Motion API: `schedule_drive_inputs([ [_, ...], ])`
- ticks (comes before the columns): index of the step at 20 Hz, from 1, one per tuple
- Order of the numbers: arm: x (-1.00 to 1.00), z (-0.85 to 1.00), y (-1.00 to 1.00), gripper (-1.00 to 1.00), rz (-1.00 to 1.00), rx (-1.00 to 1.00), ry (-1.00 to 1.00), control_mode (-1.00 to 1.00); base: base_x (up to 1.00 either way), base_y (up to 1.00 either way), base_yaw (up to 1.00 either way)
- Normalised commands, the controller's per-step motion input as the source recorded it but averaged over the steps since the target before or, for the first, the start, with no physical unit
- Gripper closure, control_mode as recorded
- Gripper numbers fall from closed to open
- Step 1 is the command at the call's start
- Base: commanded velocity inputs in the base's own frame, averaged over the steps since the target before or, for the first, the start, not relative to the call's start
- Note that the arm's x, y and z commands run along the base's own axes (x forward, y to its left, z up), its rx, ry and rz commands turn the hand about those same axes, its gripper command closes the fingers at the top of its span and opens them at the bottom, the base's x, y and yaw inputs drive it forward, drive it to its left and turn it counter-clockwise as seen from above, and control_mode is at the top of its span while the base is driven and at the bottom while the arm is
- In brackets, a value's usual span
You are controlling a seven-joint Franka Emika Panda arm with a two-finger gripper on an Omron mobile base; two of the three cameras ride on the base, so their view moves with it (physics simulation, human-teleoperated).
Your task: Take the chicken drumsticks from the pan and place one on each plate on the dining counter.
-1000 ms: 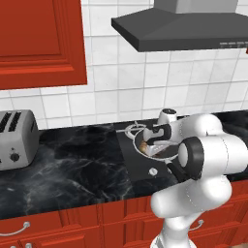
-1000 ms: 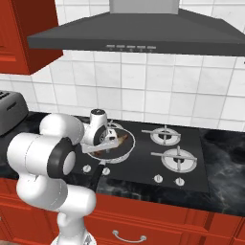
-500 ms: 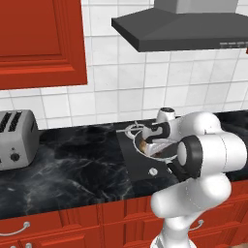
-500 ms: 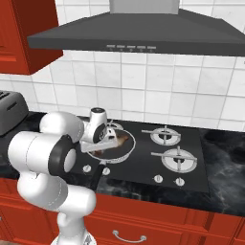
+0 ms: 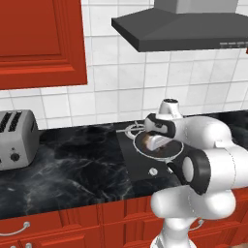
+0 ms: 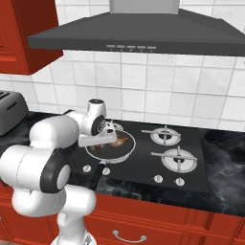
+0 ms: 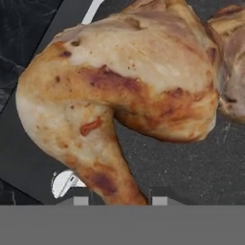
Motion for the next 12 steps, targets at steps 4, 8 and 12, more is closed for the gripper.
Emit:
schedule_drive_inputs([
  [4,-0.66,0.25,0.0,1.0,0.0,0.0,-0.01,-1.0,0.0,0.0,0.0],
  [8,-0.51,0.36,0.0,1.0,0.0,0.0,0.0,-1.0,0.0,0.0,0.0],
  [12,-0.39,0.34,0.0,1.0,0.0,0.0,-0.1,-1.0,0.0,0.0,0.0],
])
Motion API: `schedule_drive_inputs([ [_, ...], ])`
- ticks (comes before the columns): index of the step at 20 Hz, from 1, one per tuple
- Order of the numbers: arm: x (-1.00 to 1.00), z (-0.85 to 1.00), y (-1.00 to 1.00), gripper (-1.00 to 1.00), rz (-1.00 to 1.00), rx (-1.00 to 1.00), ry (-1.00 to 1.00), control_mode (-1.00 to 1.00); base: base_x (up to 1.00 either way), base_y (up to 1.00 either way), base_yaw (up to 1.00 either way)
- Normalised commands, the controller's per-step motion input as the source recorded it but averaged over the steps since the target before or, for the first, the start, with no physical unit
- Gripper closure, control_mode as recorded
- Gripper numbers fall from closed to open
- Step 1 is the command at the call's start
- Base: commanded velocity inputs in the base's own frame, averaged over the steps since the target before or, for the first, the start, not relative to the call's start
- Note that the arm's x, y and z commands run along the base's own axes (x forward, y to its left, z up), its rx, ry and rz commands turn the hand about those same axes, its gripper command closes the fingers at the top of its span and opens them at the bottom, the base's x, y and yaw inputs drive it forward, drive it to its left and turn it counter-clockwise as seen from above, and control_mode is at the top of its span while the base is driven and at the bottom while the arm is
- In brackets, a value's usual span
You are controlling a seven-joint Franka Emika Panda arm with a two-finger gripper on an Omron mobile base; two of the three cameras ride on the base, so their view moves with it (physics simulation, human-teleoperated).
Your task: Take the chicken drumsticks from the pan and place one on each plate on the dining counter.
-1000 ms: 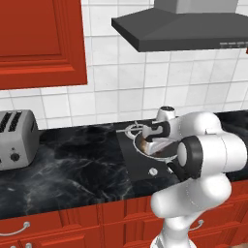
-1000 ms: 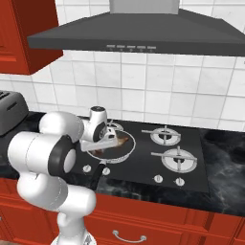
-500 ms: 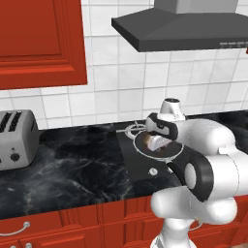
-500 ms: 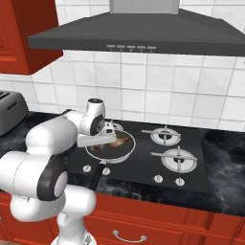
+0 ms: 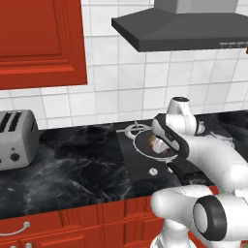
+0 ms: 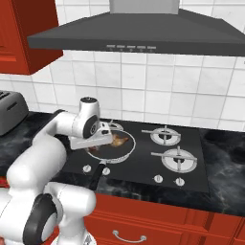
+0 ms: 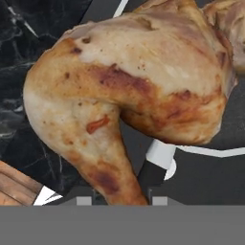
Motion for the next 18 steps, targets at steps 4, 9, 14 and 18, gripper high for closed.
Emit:
schedule_drive_inputs([
  [4,-0.43,0.35,0.0,1.0,0.0,0.0,-0.07,-1.0,0.0,0.0,0.0],
  [9,-0.46,0.26,0.0,1.0,0.0,0.0,-0.01,-1.0,0.0,0.0,0.0],
  [14,-0.35,0.24,0.0,1.0,0.0,0.0,0.05,-1.0,0.0,0.0,0.0],
  [18,-0.19,0.07,0.0,1.0,0.0,0.0,0.02,-1.0,0.0,0.0,0.0],
])
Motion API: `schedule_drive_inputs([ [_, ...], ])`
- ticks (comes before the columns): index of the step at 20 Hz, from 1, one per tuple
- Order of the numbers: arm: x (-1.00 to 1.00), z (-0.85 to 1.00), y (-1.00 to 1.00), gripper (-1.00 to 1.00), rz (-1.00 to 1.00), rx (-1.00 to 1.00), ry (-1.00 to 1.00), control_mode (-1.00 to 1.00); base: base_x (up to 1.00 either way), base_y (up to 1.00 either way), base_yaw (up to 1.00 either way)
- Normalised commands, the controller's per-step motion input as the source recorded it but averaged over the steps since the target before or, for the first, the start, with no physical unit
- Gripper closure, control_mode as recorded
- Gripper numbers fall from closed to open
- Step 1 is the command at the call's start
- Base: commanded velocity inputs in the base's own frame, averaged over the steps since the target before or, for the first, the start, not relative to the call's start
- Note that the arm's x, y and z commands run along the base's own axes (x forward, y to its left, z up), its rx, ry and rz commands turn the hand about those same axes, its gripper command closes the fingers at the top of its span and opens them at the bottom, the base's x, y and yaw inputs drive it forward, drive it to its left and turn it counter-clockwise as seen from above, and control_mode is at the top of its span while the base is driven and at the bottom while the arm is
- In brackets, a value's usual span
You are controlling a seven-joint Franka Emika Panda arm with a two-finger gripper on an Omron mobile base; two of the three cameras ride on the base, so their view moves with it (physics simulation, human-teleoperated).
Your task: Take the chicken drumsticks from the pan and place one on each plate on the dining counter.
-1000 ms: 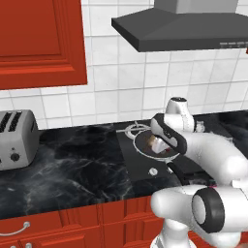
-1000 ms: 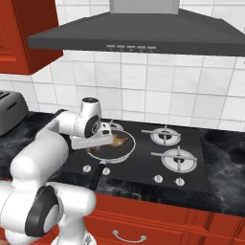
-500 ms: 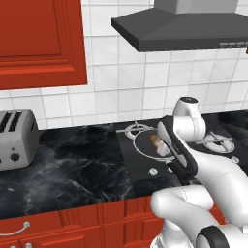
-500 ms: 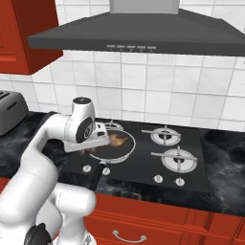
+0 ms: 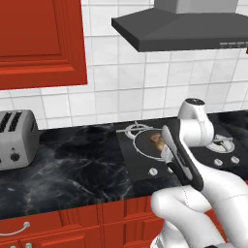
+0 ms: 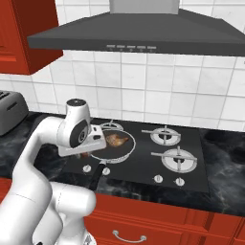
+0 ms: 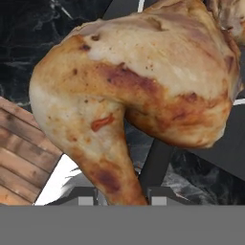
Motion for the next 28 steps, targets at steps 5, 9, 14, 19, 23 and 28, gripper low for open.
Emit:
schedule_drive_inputs([
  [5,-0.01,0.0,0.0,1.0,0.0,0.0,0.0,-1.0,0.0,0.0,0.0],
  [9,-0.03,-0.01,0.0,1.0,0.0,0.0,0.0,1.0,-0.12,-0.01,0.0],
  [14,0.0,0.0,0.0,1.0,0.0,0.0,0.0,1.0,-0.47,-0.15,-0.11],
  [19,0.0,0.0,0.0,1.0,0.0,0.0,0.0,1.0,-0.28,-0.02,-0.77],
  [23,0.0,0.0,0.0,1.0,0.0,0.0,0.0,1.0,-0.04,0.1,-1.0],
  [28,0.0,0.0,0.0,1.0,0.0,0.0,0.0,1.0,0.0,0.1,-1.0],
])
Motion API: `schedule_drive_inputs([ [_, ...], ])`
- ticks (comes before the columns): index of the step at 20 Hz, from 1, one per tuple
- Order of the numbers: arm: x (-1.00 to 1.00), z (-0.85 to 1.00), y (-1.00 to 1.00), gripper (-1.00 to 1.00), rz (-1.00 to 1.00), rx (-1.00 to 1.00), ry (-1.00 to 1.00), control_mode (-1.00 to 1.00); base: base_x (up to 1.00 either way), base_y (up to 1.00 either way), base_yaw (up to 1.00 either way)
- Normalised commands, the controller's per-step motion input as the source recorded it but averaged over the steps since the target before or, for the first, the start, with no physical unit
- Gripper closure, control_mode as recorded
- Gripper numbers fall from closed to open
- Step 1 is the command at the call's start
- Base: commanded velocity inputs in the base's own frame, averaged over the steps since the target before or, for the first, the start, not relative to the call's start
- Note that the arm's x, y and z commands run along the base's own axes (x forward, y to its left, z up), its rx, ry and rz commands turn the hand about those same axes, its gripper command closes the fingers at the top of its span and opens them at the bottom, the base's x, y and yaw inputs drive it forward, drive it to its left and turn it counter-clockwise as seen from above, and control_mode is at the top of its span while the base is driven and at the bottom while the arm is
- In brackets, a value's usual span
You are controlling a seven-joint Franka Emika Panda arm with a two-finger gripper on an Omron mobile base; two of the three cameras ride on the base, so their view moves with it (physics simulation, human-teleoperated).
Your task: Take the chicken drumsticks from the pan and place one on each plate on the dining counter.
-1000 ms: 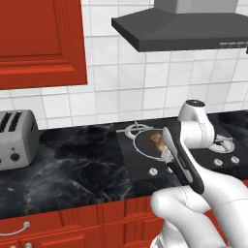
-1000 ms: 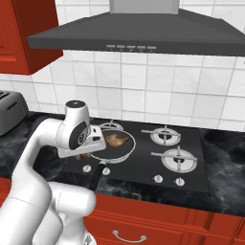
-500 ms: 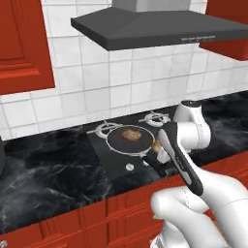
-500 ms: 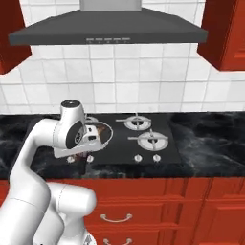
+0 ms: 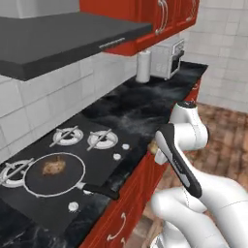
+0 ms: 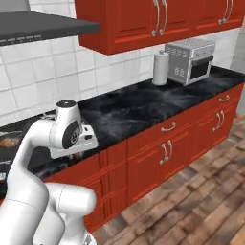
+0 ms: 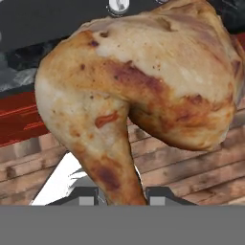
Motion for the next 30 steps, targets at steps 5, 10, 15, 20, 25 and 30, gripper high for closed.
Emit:
schedule_drive_inputs([
  [5,0.0,0.0,0.0,1.0,0.0,0.0,0.0,1.0,0.0,0.07,-1.0],
  [10,0.0,0.0,0.0,1.0,0.0,0.0,0.0,1.0,0.0,0.01,-1.0],
  [15,0.0,0.0,0.0,1.0,0.0,0.0,0.0,1.0,0.0,0.0,-1.0],
  [20,0.0,0.0,0.0,1.0,0.0,0.0,0.0,1.0,0.0,0.0,-1.0],
  [25,0.0,0.0,0.0,1.0,0.0,0.0,0.0,1.0,0.13,0.0,-0.96],
  [30,0.0,0.0,0.0,1.0,0.0,0.0,0.0,1.0,0.53,0.09,-0.75],
])
